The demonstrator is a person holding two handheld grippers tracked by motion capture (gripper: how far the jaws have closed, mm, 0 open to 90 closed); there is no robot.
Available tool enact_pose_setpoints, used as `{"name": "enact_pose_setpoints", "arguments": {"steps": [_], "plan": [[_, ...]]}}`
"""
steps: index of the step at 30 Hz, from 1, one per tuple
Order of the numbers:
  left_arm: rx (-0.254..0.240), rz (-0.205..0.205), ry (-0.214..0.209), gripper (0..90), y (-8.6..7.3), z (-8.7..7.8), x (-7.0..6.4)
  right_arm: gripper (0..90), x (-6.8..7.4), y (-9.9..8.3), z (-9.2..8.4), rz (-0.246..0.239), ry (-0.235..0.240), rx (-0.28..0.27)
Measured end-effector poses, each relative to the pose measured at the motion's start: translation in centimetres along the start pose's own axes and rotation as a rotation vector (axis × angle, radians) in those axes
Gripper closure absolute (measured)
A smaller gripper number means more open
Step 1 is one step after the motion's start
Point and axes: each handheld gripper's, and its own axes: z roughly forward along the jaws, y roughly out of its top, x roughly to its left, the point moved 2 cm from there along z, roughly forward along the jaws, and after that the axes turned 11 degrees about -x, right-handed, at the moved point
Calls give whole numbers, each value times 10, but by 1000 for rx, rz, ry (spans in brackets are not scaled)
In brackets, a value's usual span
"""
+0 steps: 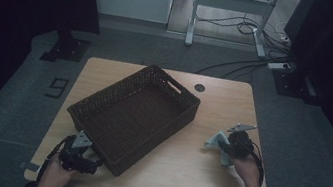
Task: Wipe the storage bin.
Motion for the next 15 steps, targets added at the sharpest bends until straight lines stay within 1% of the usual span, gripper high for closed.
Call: {"name": "enact_pose_setpoints", "arguments": {"steps": [2, 6, 8, 11, 15], "plan": [[1, -2, -1, 12, 0, 0, 0, 708, 1, 3, -1, -3, 9, -19], [3, -5, -7, 6, 0, 1, 0, 709, 4, 9, -1, -10, 27, -38], [5, -6, -10, 4, 0, 1, 0, 710, 5, 14, -1, -9, 34, -58], [6, -9, -18, 3, -1, 3, 0, 711, 6, 21, -2, -10, 47, -75], [2, -19, -25, 1, -1, 4, 0, 712, 7, 27, -2, -10, 52, -96]]}}
